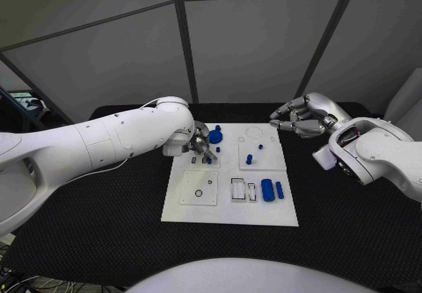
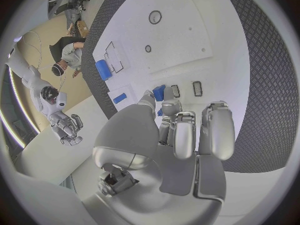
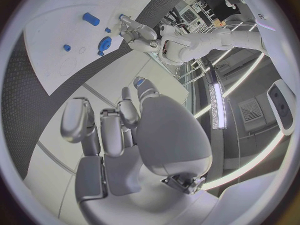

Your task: Assemble the parts on the task board

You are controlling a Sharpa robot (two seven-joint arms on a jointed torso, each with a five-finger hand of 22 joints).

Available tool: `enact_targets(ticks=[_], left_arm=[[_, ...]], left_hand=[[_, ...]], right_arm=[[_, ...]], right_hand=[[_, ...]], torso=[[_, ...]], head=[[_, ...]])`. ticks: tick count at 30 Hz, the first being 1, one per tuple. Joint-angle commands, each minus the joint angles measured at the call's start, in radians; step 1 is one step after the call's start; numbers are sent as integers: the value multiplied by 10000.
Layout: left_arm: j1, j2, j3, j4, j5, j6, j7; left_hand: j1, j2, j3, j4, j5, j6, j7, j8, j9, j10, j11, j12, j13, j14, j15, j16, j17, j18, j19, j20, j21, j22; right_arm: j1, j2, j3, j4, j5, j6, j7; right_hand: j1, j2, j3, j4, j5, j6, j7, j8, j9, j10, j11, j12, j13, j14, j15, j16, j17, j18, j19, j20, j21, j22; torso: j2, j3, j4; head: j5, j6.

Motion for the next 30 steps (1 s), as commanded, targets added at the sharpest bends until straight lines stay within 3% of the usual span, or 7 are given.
enact_targets(ticks=[1, 9, 11, 12, 15, 21, 30], left_arm=[[10, 20, 3, -42, 668, 100, -63], [9, -26, 4, -66, 1711, 50, -25], [8, -64, 4, -47, 1856, 15, -20], [8, -87, 4, -35, 1916, -10, -18], [7, -161, 5, -2, 2089, -120, -16], [9, -357, 6, 131, 2252, -581, -1], [7, -854, 4, 687, 2253, -1926, 145]], left_hand=[[403, 119, 420, -219, 14, -44, -61, 12, 33, 14, -90, 3, 21, 1010, -62, 21, 2565, -273, 255, 13, 67, 880], [1102, 281, 2587, -844, 6, -216, -42, -34, 270, -11, -118, -231, -36, 1024, -77, 40, 2596, -280, 242, -47, 85, 942], [951, 150, 3048, -877, -3, -249, -30, 23, 383, 5, -80, -243, -27, 1017, -57, 31, 2582, -283, 239, -19, 88, 956], [546, -94, 3794, -846, -41, -301, -9, 120, 583, 39, -46, -244, 4, 1014, -7, 27, 2576, -279, 233, -4, 87, 976], [337, -349, 4359, -978, -11, -337, -16, 191, 741, 81, -54, -218, 60, 1011, -40, 22, 2568, -282, 232, 17, 87, 993], [1, -563, 5073, -1113, -5, -378, -11, 286, 956, 110, -55, -208, 93, 999, -40, 5, 2543, -276, 224, 13, 67, 999], [-435, -976, 6141, -1475, 17, -384, -28, 395, 1246, 227, -82, -187, 185, 1021, -59, 35, 2590, -287, 258, -2, 107, 1069]], right_arm=[[9, 27, 3, -40, 73, 36, 159], [5, 70, 2, -264, 148, 39, 200], [4, 79, 2, -323, 174, 43, 206], [4, 85, 2, -348, 186, 48, 208], [3, 101, 2, -409, 232, 98, 246], [0, 119, 2, -484, 301, 163, 324], [-3, 108, 1, -524, 340, 144, 393]], right_hand=[[35, 30, 61, 13, 56, -110, 15, -67, 13, -67, 8, -15, -15, 290, 84, -24, 632, 133, -19, 13, -55, -7], [34, 33, 64, 18, 64, -118, 18, -69, 15, -66, 11, -11, -11, 287, 86, -30, 625, 131, -13, 13, -51, -1], [34, 33, 64, 18, 64, -118, 18, -69, 15, -66, 11, -11, -11, 287, 86, -30, 625, 131, -13, 13, -51, -1], [33, 34, 66, 19, 67, -120, 18, -70, 15, -65, 11, -9, -9, 288, 87, -28, 627, 131, -12, 14, -50, 0], [33, 36, 69, 22, 73, -126, 20, -71, 17, -61, 13, -2, -2, 290, 88, -24, 633, 130, -9, 15, -49, 3], [32, 53, 85, 36, 99, -136, 24, -69, 25, -78, 18, -20, -19, 279, 94, -45, 612, 133, -18, 18, -72, -16], [32, 53, 85, 36, 99, -136, 24, -69, 25, -78, 18, -20, -19, 279, 94, -45, 612, 133, -18, 18, -72, -16]], torso=[[1, 0, 3], [0, 2, 4], [2, 3, 7], [3, 1, 8], [-1, 3, 10], [3, 7, 16], [-10, 17, 22]], head=[[8, -15], [26, -62], [26, -72], [29, -79], [-10, -79], [-6, -54], [37, -75]])
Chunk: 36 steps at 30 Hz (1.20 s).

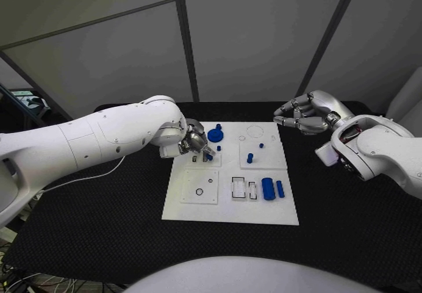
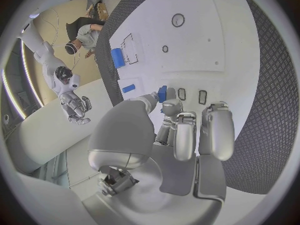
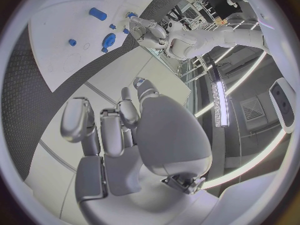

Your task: Assemble the parts on the task board

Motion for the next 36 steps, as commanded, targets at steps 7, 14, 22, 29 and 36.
enact_targets(ticks=[7, 14, 22, 29, 36], left_arm=[[-72, -541, -2, 785, -488, -2175, 233], [-294, -764, -5, 1189, -1091, -2989, 224], [-509, -821, -7, 1436, -1962, -3310, 189], [-702, -779, -6, 1502, -2582, -3179, 133], [-752, -759, -6, 1493, -3025, -2748, 40]], left_hand=[[-363, -287, 2068, -1564, 75, 21, -41, 98, 219, 260, -40, 48, 92, 1052, -24, 61, 2629, -308, 296, -14, 95, 1134], [-517, -413, 2399, -1651, 79, 74, -66, 123, 304, 394, -65, 92, 189, 1052, -46, 61, 2629, -318, 321, -35, 127, 1175], [-597, -487, 2577, -1706, 83, 101, -78, 133, 349, 439, -78, 94, 205, 1052, -58, 61, 2629, -324, 336, -48, 147, 1200], [-637, -514, 2680, -1734, 87, 113, -84, 136, 372, 452, -85, 83, 195, 1052, -64, 61, 2629, -323, 338, -56, 141, 1199], [-660, -537, 2753, -1764, 93, 120, -87, 139, 390, 489, -90, 101, 236, 1052, -70, 61, 2629, -322, 339, -61, 138, 1199]], right_arm=[[12, -2, 3, -16, 93, 61, 179], [12, 11, 3, -75, 84, 2, 131], [12, 41, 3, -113, 80, -26, 134], [12, 82, 3, -144, 79, -21, 137], [11, 126, 3, -149, 90, -15, 115]], right_hand=[[36, 59, 57, 3, 63, -71, 20, -27, 14, -66, 19, 3, 6, 287, 97, -26, 638, 128, -4, 21, -17, 0], [37, 63, 62, 6, 70, -69, 19, -24, 18, -37, 20, 47, 48, 299, 98, -1, 670, 119, 19, 22, 12, 29], [34, 64, 64, 11, 80, -64, 19, -19, 23, -44, 20, 35, 36, 295, 99, -10, 659, 121, 17, 22, 6, 24], [34, 64, 64, 11, 80, -64, 19, -19, 23, -44, 20, 35, 36, 295, 99, -10, 659, 121, 17, 22, 6, 24], [35, 70, 73, 17, 99, -61, 18, -14, 29, -50, 19, 27, 27, 294, 99, -14, 655, 125, 10, 23, -12, 9]], torso=[[-10, 6, 6], [-59, 34, 36], [-30, 34, 8], [-26, 24, 9], [-25, 24, 3]], head=[[96, -23], [168, -78], [239, -93], [260, -110], [306, -137]])
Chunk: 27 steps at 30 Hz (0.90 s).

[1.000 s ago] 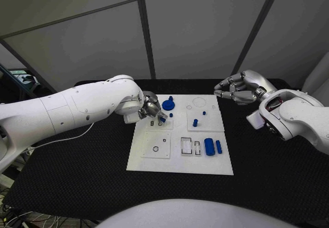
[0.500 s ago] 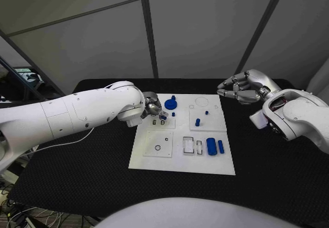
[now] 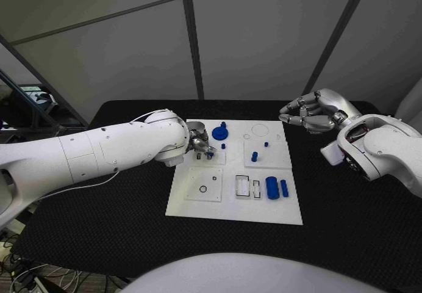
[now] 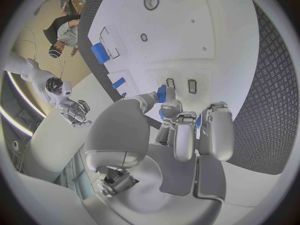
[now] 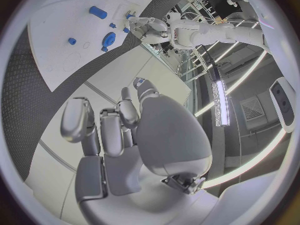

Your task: Assemble the parts on the task board

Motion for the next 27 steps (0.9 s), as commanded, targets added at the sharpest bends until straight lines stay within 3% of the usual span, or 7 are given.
enact_targets(ticks=[1, 16, 27], left_arm=[[0, 14, 8, 7, -661, 288, -53], [-10, -56, 8, 51, -909, 570, -87], [-10, -60, 9, 91, -917, 765, -79]], left_hand=[[-92, 32, 1670, -1564, 61, 42, -12, 33, 5, 149, -56, 46, 41, 1052, -76, 61, 2629, -322, 338, -63, 37, 1195], [-153, -30, 1802, -1632, 77, 72, -22, 50, 47, 249, -66, 116, 164, 1052, -83, 61, 2629, -322, 340, -70, 31, 1197], [-198, -75, 1884, -1674, 94, 99, -30, 60, 72, 293, -73, 140, 204, 1052, -87, 61, 2629, -301, 310, -77, -51, 1133]], right_arm=[[13, 20, 4, 13, 39, -18, 57], [10, 76, 4, -2, 58, 80, 39], [6, 109, 4, -28, 63, 125, 40]], right_hand=[[35, 70, 46, -10, 63, -62, 18, -14, 9, -50, 19, 27, -11, 329, 64, -15, 657, 125, 9, 23, -12, -10], [34, 70, 49, -6, 72, -64, 19, -13, 12, -55, 20, 21, -17, 327, 65, -19, 653, 129, 0, 24, -28, -24], [29, 73, 54, 2, 81, -69, 21, -13, 16, -47, 21, 36, -3, 332, 66, -10, 665, 126, 9, 25, -20, -15]], torso=[[3, -3, 0], [7, -15, 12], [2, -2, 3]], head=[[19, -16], [-1, -64], [97, -118]])
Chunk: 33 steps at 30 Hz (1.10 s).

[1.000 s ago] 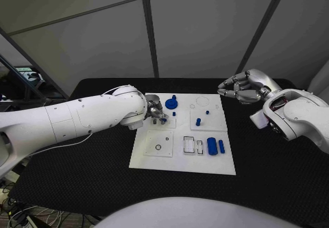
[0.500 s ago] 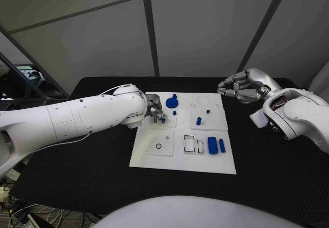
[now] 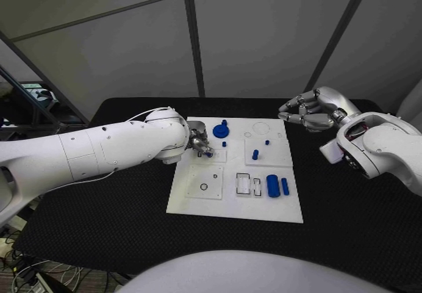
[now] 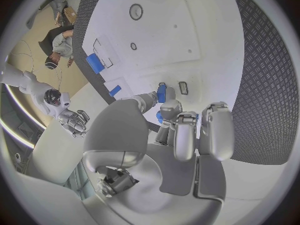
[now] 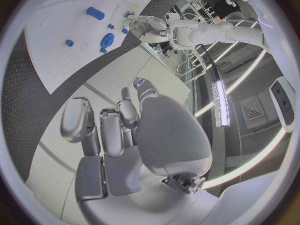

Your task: Assemble the parts on the task board

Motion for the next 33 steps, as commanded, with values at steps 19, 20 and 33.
enact_targets(ticks=[19, 20, 33], left_arm=[[13, 144, 7, -153, -107, 261, 9], [14, 158, 7, -164, -107, 266, 9], [14, 231, 7, -233, -104, 507, -17]], left_hand=[[-71, 75, 1643, -1521, 53, 76, -19, 78, 14, 137, -30, 62, 28, 1053, -94, 61, 2629, -308, 323, -83, -25, 1160], [-71, 75, 1643, -1521, 53, 76, -19, 78, 14, 137, -30, 62, 28, 1053, -94, 61, 2629, -308, 323, -83, -25, 1160], [-87, 64, 1667, -1530, 56, 83, -23, 79, 21, 153, -35, 69, 41, 1053, -96, 61, 2629, -310, 327, -85, -18, 1167]], right_arm=[[0, 37, 4, 49, 47, 85, 47], [0, 39, 4, 50, 48, 86, 49], [-1, 53, 4, 66, 54, 124, 52]], right_hand=[[10, 74, 56, 21, 55, -81, 26, -14, 15, -50, 26, 34, -5, 329, 68, -16, 661, 128, 7, 26, -33, -10], [10, 74, 56, 21, 55, -81, 26, -14, 15, -50, 26, 34, -5, 329, 68, -16, 661, 128, 7, 26, -33, -10], [5, 74, 58, 28, 58, -87, 27, -14, 17, -39, 27, 50, 11, 336, 69, -2, 680, 126, 15, 27, -26, -2]], torso=[[-1, 7, -4], [-3, 9, -1], [1, 8, 1]], head=[[27, -28], [28, -36], [31, -82]])
